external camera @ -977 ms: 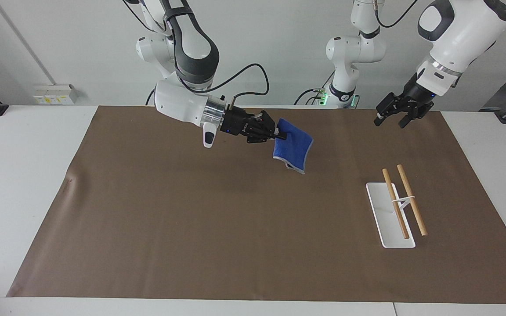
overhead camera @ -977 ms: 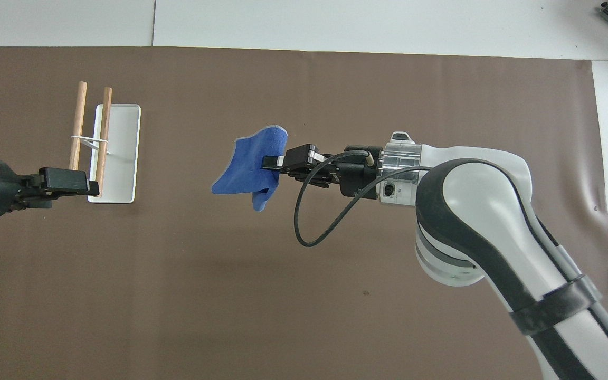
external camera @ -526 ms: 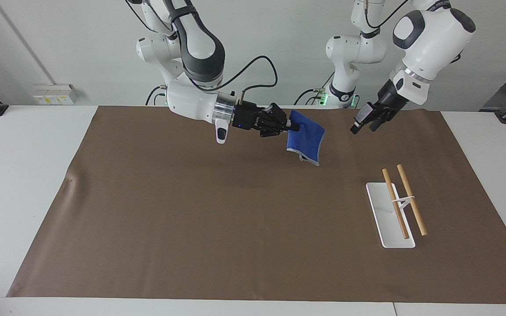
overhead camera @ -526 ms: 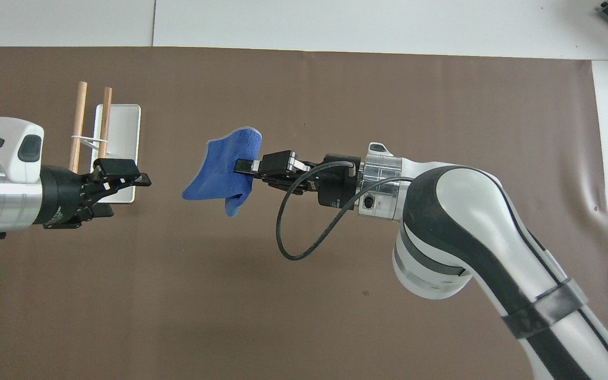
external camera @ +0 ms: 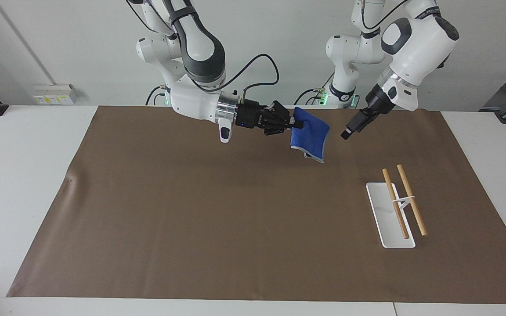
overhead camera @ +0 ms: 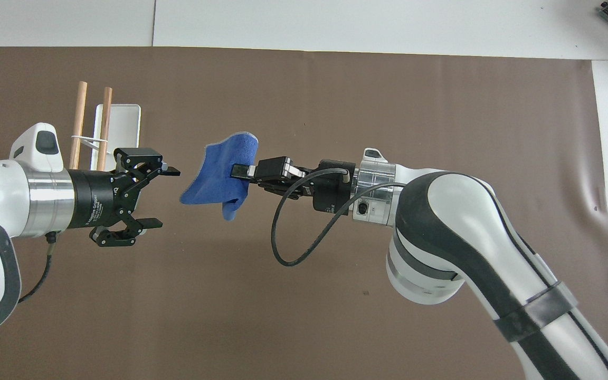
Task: Right arm passes towel to left arm to hang
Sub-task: 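Close the left gripper on the towel beside the right gripper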
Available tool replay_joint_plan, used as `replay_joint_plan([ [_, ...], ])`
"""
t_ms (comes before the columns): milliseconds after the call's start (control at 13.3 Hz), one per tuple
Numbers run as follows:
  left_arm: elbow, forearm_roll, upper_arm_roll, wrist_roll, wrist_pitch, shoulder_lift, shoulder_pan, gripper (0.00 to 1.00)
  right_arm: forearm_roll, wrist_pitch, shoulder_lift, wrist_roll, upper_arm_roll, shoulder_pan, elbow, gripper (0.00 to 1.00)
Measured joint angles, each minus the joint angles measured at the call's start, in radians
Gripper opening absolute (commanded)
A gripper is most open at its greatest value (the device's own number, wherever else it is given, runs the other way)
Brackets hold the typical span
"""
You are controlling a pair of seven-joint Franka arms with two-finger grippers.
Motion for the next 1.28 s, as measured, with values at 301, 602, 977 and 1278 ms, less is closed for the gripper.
replay_joint_plan([
  [301,-0.026,-0.005,-0.002,-0.22,0.113,0.0,-0.085,1.0,0.0,0.0,-0.001,0.0,0.0,0.0,-0.002,0.0],
  [602,-0.039,-0.007,-0.002,-0.329,0.153,0.0,-0.122,0.38,0.0,0.001,-0.001,-0.001,0.0,0.0,-0.003,0.0],
  [977,-0.039,-0.007,0.0,-0.337,0.154,0.0,-0.122,0.0,0.0,0.001,-0.001,-0.001,0.0,0.0,-0.008,0.0],
  [1278,-0.039,-0.007,0.0,-0.337,0.154,0.0,-0.123,0.0,0.0,0.001,-0.001,-0.002,-0.001,-0.001,-0.011,0.0],
])
